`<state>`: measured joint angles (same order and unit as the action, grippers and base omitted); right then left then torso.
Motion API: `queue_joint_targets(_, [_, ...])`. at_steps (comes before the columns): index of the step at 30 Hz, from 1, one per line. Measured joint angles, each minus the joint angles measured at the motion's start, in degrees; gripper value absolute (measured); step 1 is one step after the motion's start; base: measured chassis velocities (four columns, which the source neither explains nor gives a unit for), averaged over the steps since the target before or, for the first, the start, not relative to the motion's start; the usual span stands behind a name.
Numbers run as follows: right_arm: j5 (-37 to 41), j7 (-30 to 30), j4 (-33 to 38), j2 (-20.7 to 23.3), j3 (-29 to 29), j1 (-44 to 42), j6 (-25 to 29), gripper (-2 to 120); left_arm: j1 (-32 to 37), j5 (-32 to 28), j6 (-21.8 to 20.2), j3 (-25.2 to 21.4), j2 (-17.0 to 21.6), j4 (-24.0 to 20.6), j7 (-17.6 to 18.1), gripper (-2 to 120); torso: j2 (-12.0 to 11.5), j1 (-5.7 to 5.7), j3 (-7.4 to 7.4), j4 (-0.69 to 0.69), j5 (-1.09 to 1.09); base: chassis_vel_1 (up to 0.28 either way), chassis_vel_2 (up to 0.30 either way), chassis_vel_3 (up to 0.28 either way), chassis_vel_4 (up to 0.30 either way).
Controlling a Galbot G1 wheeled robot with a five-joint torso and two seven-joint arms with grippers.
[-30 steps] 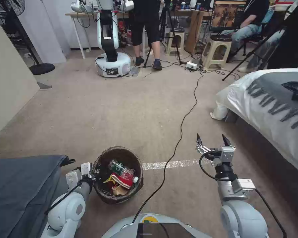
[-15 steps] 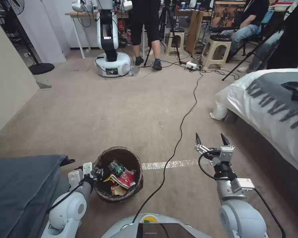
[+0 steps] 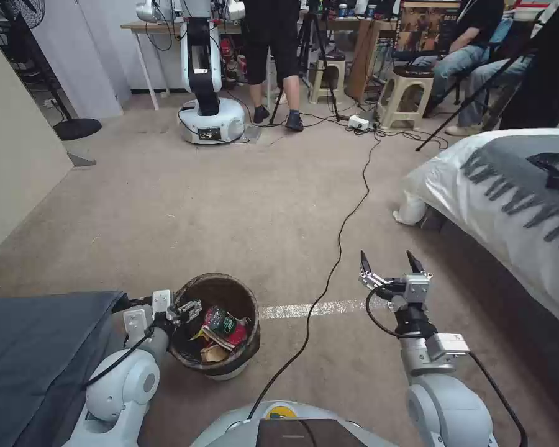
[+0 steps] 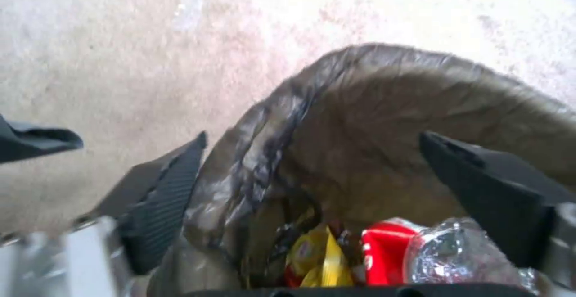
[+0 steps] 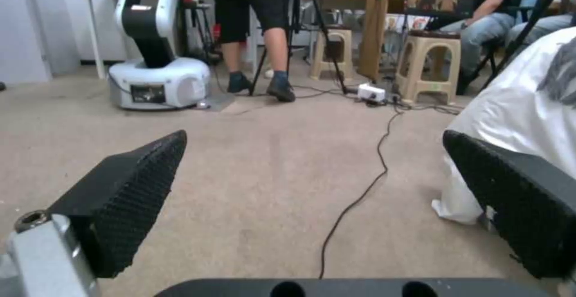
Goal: Pick up the trash bin, then pick up the garbage from the floor and place it into the trash bin.
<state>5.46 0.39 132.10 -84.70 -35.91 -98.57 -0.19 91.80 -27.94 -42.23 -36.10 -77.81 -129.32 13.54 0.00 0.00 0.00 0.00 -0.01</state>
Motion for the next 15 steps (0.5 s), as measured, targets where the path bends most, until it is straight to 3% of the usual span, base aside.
queue_joint_targets(3, [-0.01, 0.02, 0.0, 0.08, 0.07, 0.0, -0.03, 100, 0.09, 0.19, 0.01, -0.14, 0.0, -0.91, 0.07, 99, 0.0, 0.0, 0.0, 0.01, 0.0, 0.0, 0.0, 0.0, 0.0])
queue_joint_targets(12, [-0.02, 0.1, 0.01, 0.07, 0.25, -0.01, -0.06, 100, 0.28, 0.13, 0.03, -1.21, 0.29, -3.54, 0.08, 100, 0.0, 0.0, -0.01, 0.0, 0.0, 0.0, 0.0, 0.0, 0.0])
queue_joint_targets(15, [-0.01, 0.22, 0.1, 0.12, 0.25, -0.01, -0.11, 100, 1.04, 0.52, 1.05, -2.14, 0.42, -4.75, -2.55, 100, 0.0, 0.0, -0.01, 0.0, 0.0, 0.0, 0.0, 0.0, 0.0])
